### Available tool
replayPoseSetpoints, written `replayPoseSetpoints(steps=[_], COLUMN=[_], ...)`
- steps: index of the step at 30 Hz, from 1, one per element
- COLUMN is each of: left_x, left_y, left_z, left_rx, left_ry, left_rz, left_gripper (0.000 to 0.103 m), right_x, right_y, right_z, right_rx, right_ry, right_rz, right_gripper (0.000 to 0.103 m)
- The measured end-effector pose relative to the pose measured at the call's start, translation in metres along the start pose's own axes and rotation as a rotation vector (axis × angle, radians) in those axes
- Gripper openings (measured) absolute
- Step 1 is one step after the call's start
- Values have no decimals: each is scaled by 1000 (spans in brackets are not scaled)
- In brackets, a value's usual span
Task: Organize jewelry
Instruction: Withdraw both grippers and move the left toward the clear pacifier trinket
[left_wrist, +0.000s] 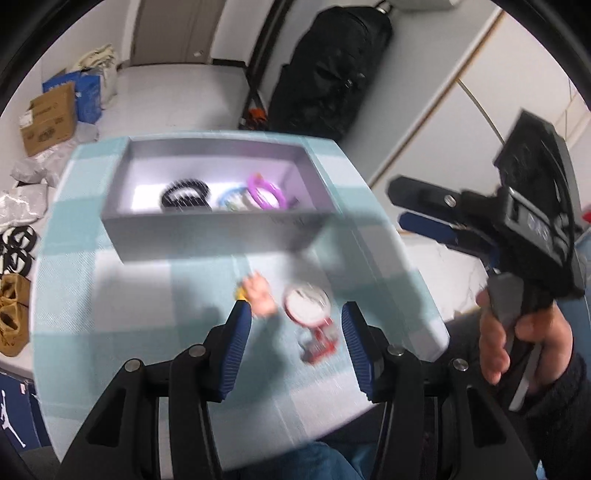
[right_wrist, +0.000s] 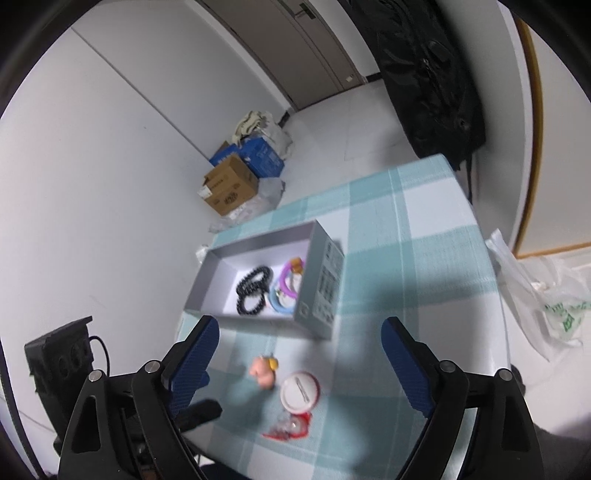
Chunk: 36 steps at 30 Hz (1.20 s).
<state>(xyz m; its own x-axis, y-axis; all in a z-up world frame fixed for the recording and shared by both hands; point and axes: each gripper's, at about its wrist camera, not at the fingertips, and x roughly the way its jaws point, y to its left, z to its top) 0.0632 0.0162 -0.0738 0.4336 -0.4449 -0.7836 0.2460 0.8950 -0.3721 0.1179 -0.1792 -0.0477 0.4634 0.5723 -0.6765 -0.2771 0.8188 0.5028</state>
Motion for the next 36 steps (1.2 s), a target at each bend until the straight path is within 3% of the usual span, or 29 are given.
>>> replayPoseSetpoints(steps=[12,20,24,36], left_x=[23,36,41,43], left_y=[-29,-30,-34,-38], left_z=[-22,-26,-27,-30], left_rx=[122,161,193,226], left_ry=[92,107,116,134], left_rz=[28,109,126,132], left_gripper=[45,44,28,15], right_x=[-9,-12,-14,-14], right_y=[-1,-8,-12,-12], right_z=[-18,-24,-25,-29], right_rx=[-17,-20,-6,-8], right_ry=[37,47,50,55], right_rz=[-39,-71,-78,-92], right_gripper=[91,91,91,91])
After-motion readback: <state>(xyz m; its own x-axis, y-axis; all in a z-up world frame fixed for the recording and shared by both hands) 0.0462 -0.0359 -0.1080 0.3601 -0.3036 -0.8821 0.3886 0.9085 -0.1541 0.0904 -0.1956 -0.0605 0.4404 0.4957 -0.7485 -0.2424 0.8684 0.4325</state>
